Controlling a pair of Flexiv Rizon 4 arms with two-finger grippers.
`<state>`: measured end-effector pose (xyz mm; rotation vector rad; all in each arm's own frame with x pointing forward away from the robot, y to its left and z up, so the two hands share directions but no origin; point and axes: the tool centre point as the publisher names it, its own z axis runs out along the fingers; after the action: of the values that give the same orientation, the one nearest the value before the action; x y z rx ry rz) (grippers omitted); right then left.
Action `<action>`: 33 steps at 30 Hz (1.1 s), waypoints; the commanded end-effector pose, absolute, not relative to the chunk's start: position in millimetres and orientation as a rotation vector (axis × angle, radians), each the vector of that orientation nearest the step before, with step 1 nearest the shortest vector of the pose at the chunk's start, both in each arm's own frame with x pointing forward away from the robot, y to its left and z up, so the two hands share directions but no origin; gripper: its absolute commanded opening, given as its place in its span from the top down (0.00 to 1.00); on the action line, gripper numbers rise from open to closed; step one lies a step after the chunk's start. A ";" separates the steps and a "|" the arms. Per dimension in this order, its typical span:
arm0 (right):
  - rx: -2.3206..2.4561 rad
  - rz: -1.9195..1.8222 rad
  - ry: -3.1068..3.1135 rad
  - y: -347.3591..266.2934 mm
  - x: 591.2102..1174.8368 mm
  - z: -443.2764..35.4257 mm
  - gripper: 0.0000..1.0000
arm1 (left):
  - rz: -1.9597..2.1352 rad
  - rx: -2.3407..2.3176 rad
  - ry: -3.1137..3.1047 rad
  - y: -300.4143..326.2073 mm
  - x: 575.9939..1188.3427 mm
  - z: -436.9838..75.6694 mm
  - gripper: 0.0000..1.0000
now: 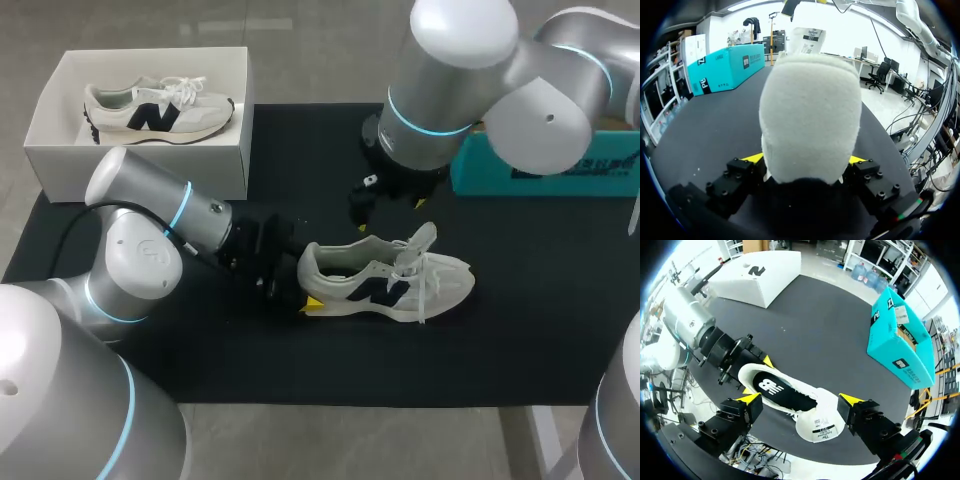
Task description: Take the shoe out of the shoebox, open the shoe tongue, remove and reinsert the insole, then place the shoe into the shoebox
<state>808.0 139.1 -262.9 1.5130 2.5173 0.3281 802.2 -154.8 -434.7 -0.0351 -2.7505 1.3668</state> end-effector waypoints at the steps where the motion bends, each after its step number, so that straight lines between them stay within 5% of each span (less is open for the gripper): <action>1: 0.578 0.162 2.810 152.5 814.8 -257.9 0.03 | 1.365 -0.036 -2.750 -155.6 802.1 -437.6 1.00; 3: 0.437 0.117 2.845 154.8 815.0 -252.3 1.00 | 1.365 -0.036 -2.750 -155.6 802.1 -437.6 1.00; 33: 0.324 -0.082 2.927 156.8 814.3 -272.8 1.00 | 1.365 -0.036 -2.750 -155.6 802.1 -437.6 1.00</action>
<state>813.1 153.3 -255.3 0.3226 2.9245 -0.0902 802.2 -154.8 -434.7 -0.0351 -2.7504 1.3668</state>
